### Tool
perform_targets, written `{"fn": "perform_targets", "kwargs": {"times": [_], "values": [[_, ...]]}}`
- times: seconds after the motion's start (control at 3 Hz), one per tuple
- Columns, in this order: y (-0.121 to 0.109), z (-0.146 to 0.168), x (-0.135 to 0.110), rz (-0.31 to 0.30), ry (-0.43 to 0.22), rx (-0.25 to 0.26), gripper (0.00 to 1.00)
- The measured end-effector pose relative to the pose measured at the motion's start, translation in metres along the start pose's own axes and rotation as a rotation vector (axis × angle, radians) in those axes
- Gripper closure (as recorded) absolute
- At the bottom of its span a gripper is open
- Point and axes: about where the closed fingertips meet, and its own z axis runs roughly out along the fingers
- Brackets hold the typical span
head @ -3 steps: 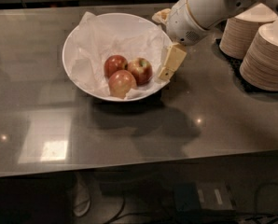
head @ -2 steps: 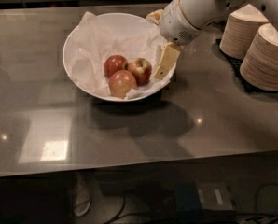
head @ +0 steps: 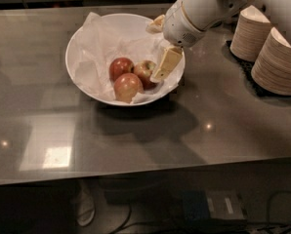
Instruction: Pick apple from white bowl
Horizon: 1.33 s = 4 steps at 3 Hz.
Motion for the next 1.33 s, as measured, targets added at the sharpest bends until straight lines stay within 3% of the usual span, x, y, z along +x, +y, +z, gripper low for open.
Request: {"fn": "perform_targets", "kwargs": {"times": [0.33,0.67,1.33], "values": [[0.001,0.000,0.003,-0.001,0.001,0.001,0.36],[0.004,0.006,0.008,-0.019,-0.001,-0.007,0.44],[0.017,0.022,0.018,-0.096,-0.001,-0.076,0.31]]}}
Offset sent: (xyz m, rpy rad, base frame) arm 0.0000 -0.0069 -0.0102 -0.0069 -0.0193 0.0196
